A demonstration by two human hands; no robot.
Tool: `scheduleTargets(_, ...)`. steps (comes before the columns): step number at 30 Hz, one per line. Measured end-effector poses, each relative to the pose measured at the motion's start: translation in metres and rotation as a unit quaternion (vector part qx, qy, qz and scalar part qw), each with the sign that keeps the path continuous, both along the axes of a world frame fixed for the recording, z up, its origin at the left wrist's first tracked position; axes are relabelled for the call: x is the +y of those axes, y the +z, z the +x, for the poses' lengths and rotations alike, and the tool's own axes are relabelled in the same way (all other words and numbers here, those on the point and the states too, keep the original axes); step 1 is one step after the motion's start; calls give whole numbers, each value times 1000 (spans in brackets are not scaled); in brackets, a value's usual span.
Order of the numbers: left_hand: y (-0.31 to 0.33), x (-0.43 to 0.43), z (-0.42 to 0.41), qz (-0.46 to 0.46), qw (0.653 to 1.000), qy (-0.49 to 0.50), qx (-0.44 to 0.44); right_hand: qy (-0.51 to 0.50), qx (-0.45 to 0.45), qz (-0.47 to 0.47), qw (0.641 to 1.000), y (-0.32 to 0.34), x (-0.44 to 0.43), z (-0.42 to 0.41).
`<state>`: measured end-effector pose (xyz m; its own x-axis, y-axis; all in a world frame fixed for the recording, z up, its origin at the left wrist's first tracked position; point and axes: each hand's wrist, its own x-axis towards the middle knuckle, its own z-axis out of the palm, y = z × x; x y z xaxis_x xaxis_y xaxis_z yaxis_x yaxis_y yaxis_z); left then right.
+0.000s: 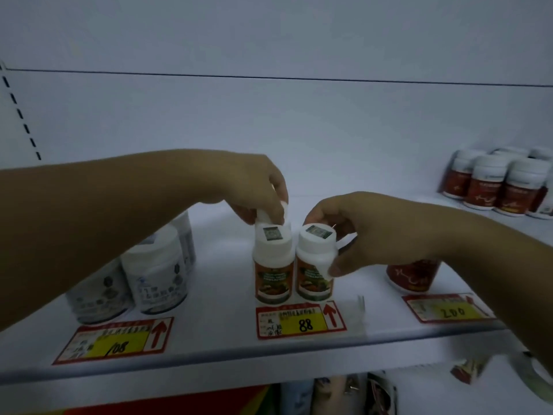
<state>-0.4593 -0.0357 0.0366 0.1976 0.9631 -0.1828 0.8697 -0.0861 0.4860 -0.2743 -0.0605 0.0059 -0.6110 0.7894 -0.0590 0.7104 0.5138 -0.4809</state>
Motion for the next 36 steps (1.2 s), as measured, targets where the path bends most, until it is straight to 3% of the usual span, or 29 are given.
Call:
scheduleTargets(9,9,3,-5,-31,996,-46,64,21,-58,55,997,-4,-4,3)
scheduleTargets(14,15,-2,0,-32,980,-60,187,33,-91,90,991,5,-8,8)
scheduleTargets(17,36,-13,14,-19,963,-74,257,-17,-30,132,991,26,-10,32)
scheduleTargets(21,52,-12,76,33,965,-47,257,-59,-63,212,974,42,4,93)
scheduleTargets(23,53,-4,119,102,960,-48,258,-97,-119,223,963,40,13,136)
scheduleTargets(27,44,14,210,149,959,-58,235,-172,-230,230,930,22,26,238)
scheduleTargets(36,17,26,378,126,956,-162,211,-239,-218,150,934,-18,0,412)
